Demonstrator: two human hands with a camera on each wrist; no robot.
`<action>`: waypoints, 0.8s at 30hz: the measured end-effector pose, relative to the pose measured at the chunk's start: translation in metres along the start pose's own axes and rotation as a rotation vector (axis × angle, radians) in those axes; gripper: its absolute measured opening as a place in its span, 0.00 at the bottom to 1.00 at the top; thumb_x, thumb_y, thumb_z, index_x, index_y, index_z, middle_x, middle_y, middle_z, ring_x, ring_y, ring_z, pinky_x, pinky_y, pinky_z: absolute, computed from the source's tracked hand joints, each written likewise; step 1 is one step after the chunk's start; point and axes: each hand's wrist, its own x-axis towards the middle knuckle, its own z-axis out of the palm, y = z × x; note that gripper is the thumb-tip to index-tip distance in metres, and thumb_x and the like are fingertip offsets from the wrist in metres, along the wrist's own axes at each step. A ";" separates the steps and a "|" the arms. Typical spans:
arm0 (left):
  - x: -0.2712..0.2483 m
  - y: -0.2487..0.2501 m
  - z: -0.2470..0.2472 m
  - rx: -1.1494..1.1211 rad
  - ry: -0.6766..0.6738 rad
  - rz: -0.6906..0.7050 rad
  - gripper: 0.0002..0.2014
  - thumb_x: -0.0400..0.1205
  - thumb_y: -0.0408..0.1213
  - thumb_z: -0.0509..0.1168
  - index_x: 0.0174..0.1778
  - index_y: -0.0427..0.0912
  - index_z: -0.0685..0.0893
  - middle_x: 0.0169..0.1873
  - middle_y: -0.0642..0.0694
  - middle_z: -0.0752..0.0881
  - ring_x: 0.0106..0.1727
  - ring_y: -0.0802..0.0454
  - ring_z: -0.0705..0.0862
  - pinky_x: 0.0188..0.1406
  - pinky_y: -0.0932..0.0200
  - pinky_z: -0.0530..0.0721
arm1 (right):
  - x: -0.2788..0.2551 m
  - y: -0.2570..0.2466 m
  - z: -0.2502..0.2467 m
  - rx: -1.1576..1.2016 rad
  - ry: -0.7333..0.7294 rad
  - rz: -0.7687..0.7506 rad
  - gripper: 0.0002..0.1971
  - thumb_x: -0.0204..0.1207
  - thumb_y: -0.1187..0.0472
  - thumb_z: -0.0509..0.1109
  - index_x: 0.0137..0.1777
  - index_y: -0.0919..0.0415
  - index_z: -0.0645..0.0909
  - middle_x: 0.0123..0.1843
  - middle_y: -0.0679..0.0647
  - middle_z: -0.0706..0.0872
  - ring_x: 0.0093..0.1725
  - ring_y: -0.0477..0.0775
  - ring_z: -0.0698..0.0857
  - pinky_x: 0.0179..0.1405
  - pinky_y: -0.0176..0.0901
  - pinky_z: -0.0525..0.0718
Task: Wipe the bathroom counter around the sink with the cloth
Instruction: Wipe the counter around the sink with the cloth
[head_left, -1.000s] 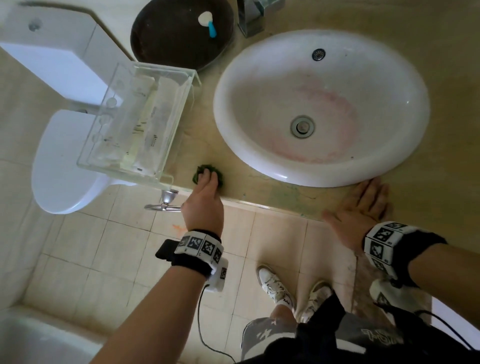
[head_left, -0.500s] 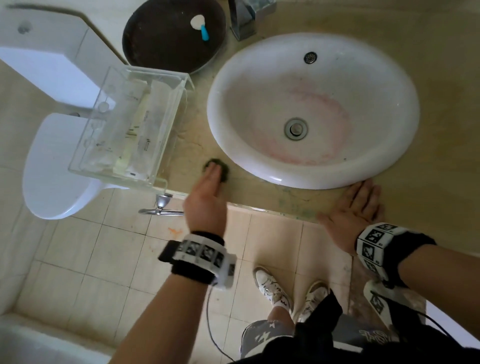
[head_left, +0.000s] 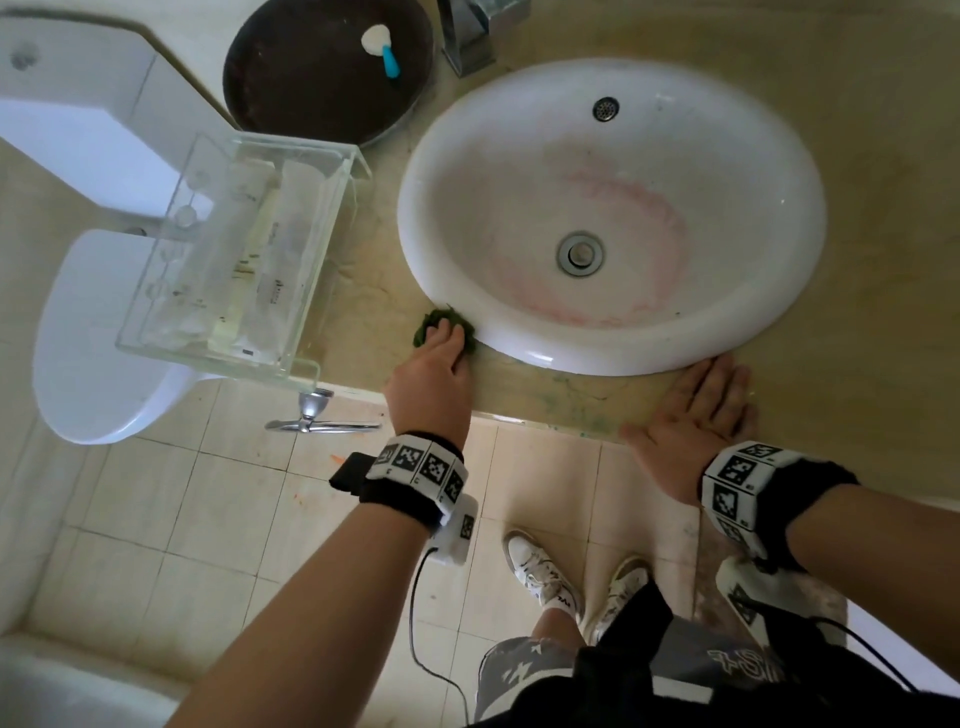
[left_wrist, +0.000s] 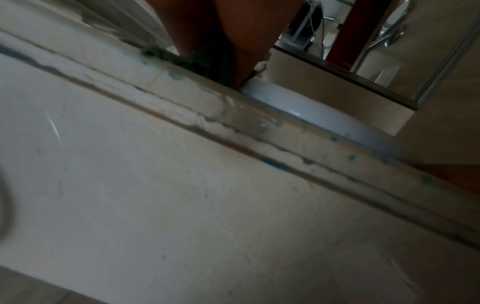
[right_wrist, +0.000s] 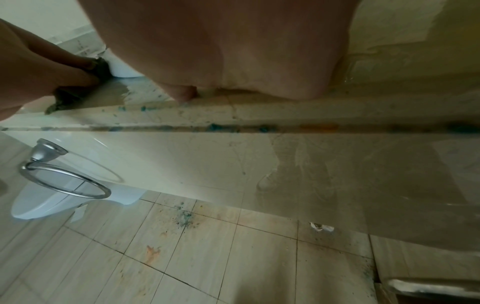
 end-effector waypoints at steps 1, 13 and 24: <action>-0.005 0.003 0.000 -0.003 -0.002 0.010 0.13 0.79 0.32 0.68 0.60 0.42 0.88 0.63 0.45 0.85 0.66 0.52 0.83 0.66 0.59 0.77 | -0.001 0.000 0.000 -0.003 -0.004 -0.003 0.54 0.75 0.39 0.60 0.79 0.70 0.26 0.81 0.67 0.26 0.81 0.67 0.30 0.79 0.64 0.38; -0.065 0.053 0.040 -0.045 -0.171 0.332 0.13 0.71 0.28 0.75 0.49 0.45 0.92 0.54 0.47 0.90 0.56 0.50 0.89 0.49 0.52 0.88 | 0.008 0.002 0.010 0.036 0.062 -0.028 0.56 0.73 0.40 0.65 0.80 0.72 0.31 0.82 0.68 0.30 0.81 0.68 0.32 0.79 0.64 0.39; -0.056 0.013 -0.014 -0.169 -0.052 0.178 0.14 0.75 0.29 0.72 0.55 0.44 0.90 0.56 0.49 0.89 0.56 0.55 0.88 0.63 0.67 0.79 | 0.010 0.074 -0.016 0.021 0.156 -0.085 0.43 0.78 0.46 0.60 0.84 0.58 0.38 0.85 0.54 0.39 0.84 0.57 0.42 0.81 0.60 0.47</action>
